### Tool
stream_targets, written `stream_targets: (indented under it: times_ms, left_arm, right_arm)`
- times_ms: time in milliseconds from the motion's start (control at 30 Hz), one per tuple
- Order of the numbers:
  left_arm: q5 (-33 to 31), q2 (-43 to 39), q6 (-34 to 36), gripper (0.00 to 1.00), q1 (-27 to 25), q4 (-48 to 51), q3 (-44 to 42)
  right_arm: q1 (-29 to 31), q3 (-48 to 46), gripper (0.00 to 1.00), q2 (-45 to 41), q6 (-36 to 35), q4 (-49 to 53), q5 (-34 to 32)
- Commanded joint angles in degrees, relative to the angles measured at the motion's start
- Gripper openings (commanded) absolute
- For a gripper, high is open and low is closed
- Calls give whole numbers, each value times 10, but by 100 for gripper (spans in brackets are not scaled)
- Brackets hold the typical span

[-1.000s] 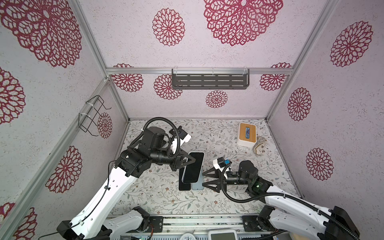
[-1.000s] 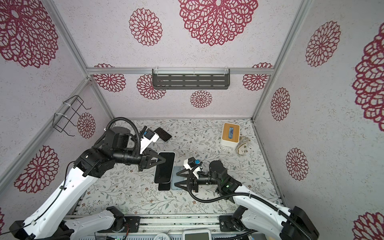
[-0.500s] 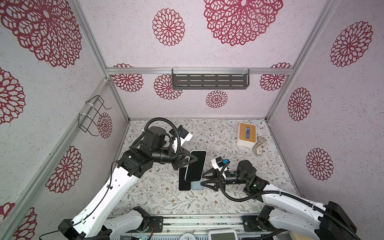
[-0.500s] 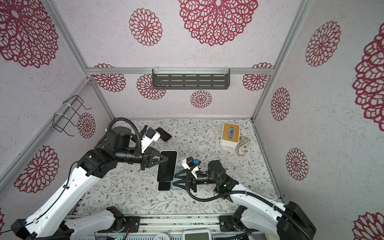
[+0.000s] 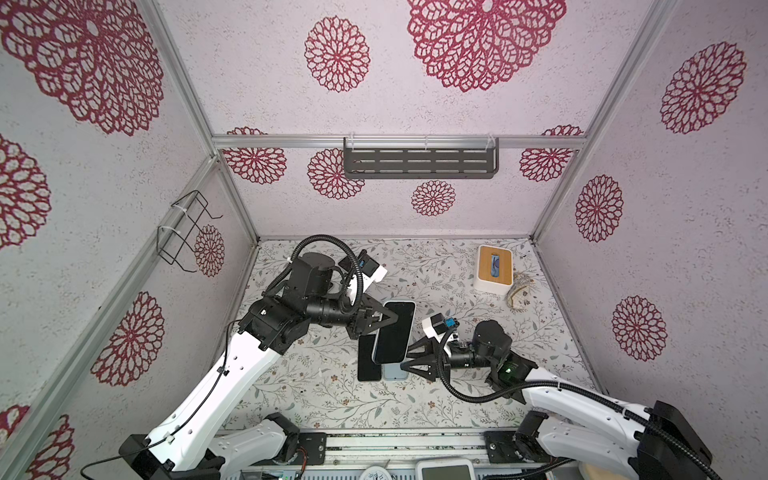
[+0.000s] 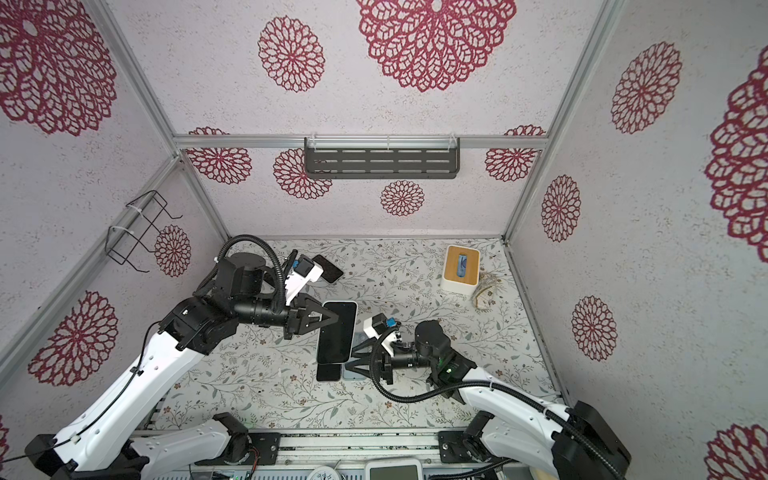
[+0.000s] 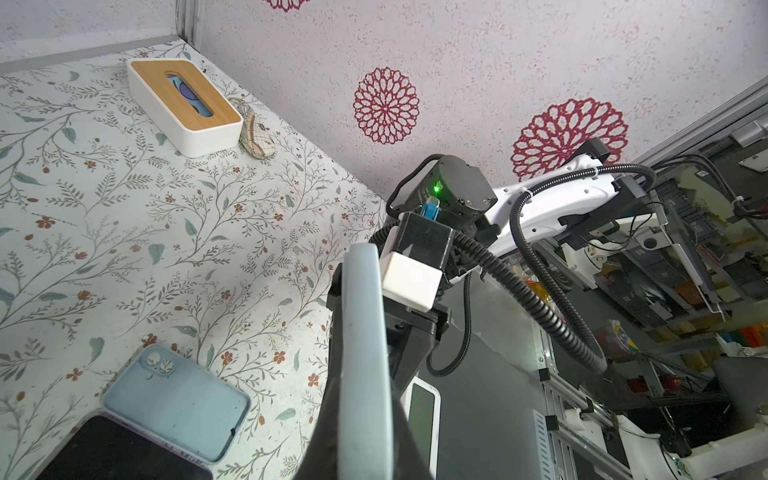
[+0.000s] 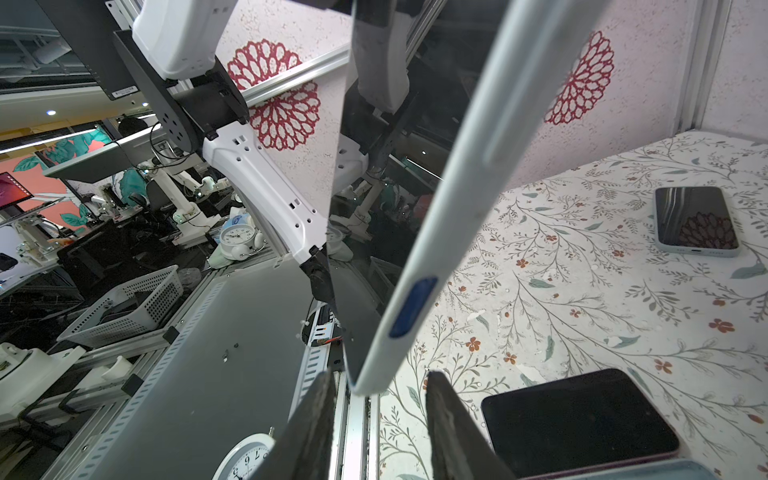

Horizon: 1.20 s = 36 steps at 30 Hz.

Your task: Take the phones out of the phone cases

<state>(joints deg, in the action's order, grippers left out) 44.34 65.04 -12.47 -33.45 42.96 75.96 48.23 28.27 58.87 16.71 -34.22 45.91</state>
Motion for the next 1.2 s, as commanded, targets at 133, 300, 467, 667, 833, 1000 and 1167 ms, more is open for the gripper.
stream_targets:
  times_ms: [133, 300, 467, 667, 833, 1000, 1167]
  left_arm:
    - [21, 1, -6, 0, -5, -43, 0]
    - [26, 5, -6, 0, -4, -44, -1]
    - [27, 8, -4, 0, -4, -43, -2]
    - [27, 11, -8, 0, -5, -49, -5]
    - [28, 13, -11, 0, -4, -54, -6]
    - [27, 15, -17, 0, -4, -63, -11]
    - [29, 20, -23, 0, -4, -71, -15]
  right_arm:
    - [4, 19, 32, 3, 10, -35, 16]
    - [4, 18, 25, 2, 10, -37, 16]
    - [5, 17, 19, -2, 10, -41, 15]
    - [5, 16, 14, 4, 14, -51, 16]
    - [5, 13, 8, 2, 19, -63, 16]
    - [5, 7, 1, 3, 23, -76, 16]
    - [5, 0, 0, -1, 22, -81, 15]
